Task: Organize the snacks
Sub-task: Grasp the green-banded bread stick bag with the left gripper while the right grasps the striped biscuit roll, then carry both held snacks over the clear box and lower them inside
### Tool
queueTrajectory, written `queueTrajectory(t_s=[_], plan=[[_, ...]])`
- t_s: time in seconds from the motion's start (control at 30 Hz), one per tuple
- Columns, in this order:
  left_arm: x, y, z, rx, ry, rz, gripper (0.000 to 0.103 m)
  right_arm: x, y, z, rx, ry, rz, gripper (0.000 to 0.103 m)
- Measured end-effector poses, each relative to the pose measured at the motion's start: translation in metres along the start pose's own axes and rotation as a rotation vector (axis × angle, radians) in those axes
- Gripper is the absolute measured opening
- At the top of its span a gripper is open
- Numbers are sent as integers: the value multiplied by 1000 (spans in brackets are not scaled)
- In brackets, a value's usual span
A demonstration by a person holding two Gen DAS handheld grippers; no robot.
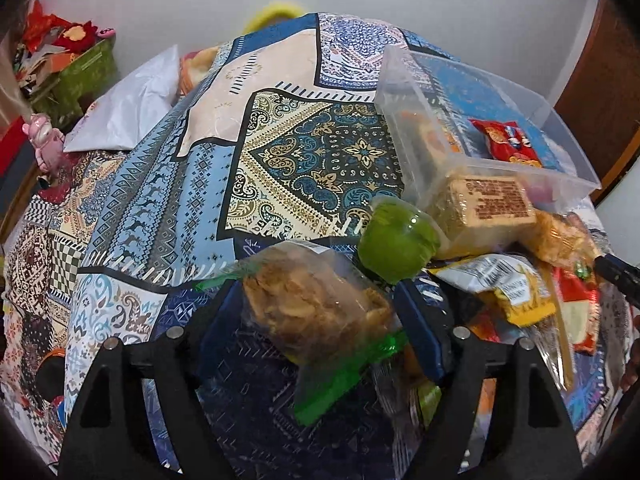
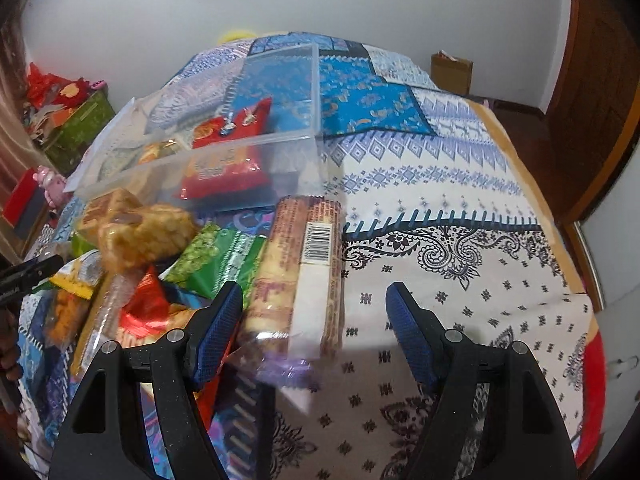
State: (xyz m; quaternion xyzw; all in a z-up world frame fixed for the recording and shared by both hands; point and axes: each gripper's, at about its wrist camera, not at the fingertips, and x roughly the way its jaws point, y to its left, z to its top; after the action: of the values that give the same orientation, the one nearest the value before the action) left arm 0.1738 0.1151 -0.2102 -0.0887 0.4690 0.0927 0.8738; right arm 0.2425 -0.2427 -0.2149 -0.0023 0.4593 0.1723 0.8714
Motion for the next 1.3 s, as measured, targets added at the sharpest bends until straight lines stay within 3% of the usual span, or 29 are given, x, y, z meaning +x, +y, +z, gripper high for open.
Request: queueTrajectory(t_s=[0.17, 0.3, 0.47, 0.57, 1.03, 1.3], plan=[[13, -2, 0, -1, -2, 22, 80, 7, -1, 3, 15, 8, 18, 62], [15, 0, -2, -6, -20, 36, 76, 14, 2, 2, -8, 19, 25, 43], [5, 4, -5, -2, -28, 18, 57, 10, 1, 2, 2, 6, 38, 43], [-5, 3, -8, 11, -34, 11, 53, 4, 1, 0, 5, -2, 44, 43], [-79, -12, 6, 21, -196, -39, 52, -55, 5, 5, 6, -132, 50, 42], [-94, -35, 31, 36, -257, -89, 52, -70, 17, 25, -15, -206, 78, 42]])
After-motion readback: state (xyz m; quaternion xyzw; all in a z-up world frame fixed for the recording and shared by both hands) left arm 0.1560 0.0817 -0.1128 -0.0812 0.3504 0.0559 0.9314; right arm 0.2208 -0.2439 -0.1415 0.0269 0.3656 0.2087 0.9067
